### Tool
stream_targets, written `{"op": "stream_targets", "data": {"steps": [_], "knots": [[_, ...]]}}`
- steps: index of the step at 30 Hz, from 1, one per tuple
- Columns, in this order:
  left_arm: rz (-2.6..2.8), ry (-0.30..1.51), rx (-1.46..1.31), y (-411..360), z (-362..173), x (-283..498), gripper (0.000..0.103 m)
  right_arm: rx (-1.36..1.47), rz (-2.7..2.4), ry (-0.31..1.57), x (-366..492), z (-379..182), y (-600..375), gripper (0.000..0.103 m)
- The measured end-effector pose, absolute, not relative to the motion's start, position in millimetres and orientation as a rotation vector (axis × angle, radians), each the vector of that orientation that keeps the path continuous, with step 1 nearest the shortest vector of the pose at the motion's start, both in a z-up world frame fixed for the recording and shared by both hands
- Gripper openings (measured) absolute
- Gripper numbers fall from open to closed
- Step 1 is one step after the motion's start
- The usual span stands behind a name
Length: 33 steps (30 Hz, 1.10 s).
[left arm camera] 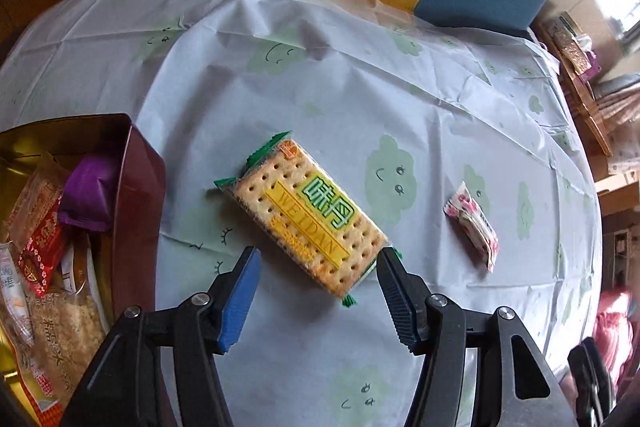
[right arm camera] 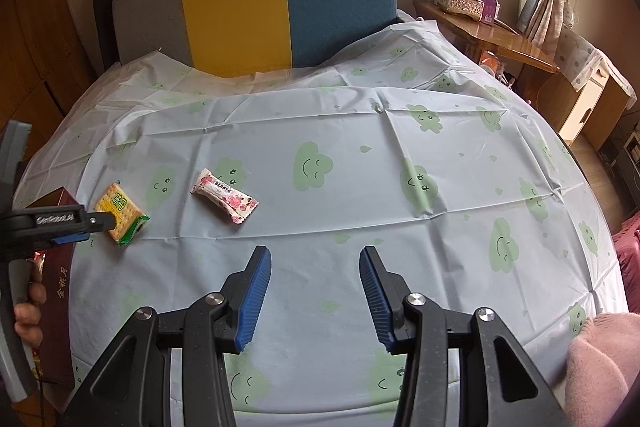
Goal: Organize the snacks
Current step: 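Grasp the WEIDAN cracker pack with the left tool, then grasp the pink-flowered candy bar with the right tool while the left tool holds the crackers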
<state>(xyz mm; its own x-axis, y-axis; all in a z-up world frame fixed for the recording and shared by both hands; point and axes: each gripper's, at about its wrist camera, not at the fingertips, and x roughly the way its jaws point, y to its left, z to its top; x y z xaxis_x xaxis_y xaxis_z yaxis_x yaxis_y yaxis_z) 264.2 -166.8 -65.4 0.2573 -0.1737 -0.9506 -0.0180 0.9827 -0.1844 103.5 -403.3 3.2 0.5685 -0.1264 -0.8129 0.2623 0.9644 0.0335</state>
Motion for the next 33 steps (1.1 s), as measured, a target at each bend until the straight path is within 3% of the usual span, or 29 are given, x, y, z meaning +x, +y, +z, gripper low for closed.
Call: {"op": "stream_targets", "data": {"steps": [4,12,16,33], "knots": [[-0.059,1.304,-0.134,-175.0,-69.9,281.9,0.073,0.176,-0.212,0.935,102.9,4.7,-403.6,0.047],[-0.041,1.29,-0.007,-199.2,-85.3,293.8,0.077,0.209,-0.189,0.933,102.6,6.1,-405.6,0.048],[-0.115,1.214,0.123,-210.9,-83.9,275.3,0.054,0.215,-0.191,0.936,103.1,5.5,-407.0,0.048],[-0.426,1.032,0.417,-215.0,-79.5,93.4,0.05,0.214,-0.251,0.975,103.2,-4.0,-414.7,0.048]]}}
